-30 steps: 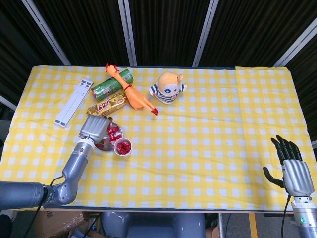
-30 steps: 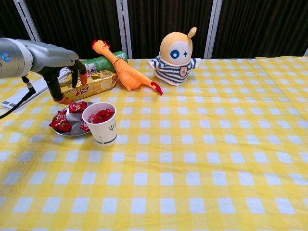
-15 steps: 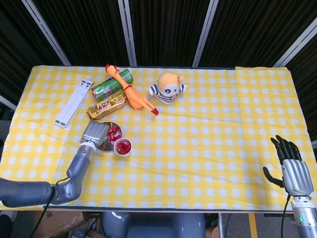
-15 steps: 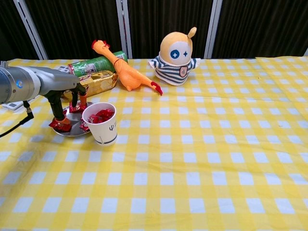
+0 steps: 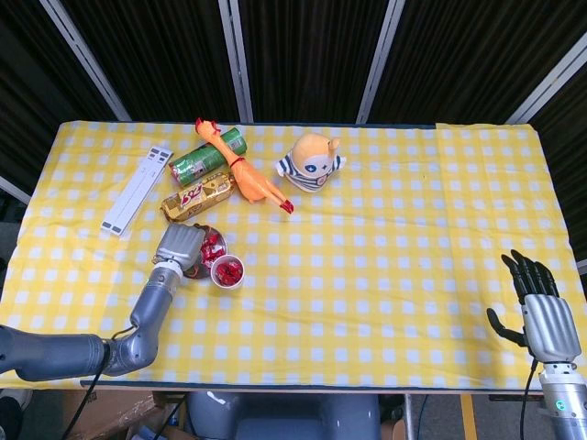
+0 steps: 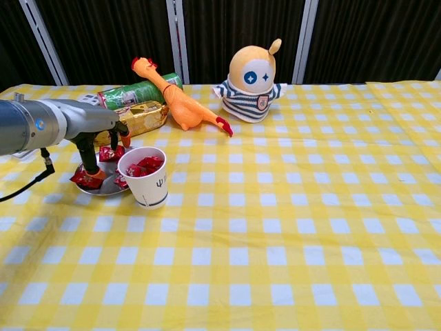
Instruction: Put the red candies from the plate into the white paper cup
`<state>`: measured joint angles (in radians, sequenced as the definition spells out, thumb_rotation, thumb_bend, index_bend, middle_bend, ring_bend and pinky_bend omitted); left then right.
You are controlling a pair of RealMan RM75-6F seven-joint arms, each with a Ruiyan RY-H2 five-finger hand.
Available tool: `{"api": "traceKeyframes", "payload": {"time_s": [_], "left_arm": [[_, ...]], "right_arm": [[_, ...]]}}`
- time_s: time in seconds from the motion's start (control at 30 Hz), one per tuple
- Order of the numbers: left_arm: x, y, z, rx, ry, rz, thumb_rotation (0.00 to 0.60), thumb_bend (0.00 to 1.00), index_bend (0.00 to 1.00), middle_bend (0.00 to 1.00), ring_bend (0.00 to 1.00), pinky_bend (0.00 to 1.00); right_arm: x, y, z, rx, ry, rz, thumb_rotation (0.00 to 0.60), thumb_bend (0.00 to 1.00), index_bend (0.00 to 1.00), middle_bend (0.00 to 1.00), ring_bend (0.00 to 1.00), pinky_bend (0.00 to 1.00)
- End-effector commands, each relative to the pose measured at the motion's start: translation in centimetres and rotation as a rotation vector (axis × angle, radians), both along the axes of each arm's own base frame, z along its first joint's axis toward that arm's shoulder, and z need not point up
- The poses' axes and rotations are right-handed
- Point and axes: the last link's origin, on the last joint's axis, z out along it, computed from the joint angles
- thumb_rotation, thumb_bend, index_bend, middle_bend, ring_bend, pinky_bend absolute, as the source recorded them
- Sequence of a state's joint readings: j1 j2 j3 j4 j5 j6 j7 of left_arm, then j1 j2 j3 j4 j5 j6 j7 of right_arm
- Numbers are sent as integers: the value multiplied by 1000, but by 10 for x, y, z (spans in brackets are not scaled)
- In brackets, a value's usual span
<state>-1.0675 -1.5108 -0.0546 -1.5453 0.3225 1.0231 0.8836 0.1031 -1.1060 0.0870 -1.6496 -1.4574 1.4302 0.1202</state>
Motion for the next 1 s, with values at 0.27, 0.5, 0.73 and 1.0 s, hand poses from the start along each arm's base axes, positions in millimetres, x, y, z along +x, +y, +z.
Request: {"api": "traceKeyframes", "payload": {"time_s": [0.27,0.5,0.73,1.0], "left_arm": [[-2,-1,-16,-24,5,19,600,273,247,238,923,949],[-1,-1,-21,-26,0,13,600,273,281,277,923,949],[-4,-2,-22,-27,4,3,600,276,379,371,923,949],[-6,-4,-19,-24,12,-4,600,279,382,396,923,949]], "right_arm": [[0,0,0,0,-1,-1,600,408,0,0,0,0],[0,-1,0,0,-2,-2,600,408,0,0,0,0],[0,0,0,1,-4,-1,600,409,0,0,0,0],[1,0,0,-2,-6,2,600,409,0,0,0,0]]}}
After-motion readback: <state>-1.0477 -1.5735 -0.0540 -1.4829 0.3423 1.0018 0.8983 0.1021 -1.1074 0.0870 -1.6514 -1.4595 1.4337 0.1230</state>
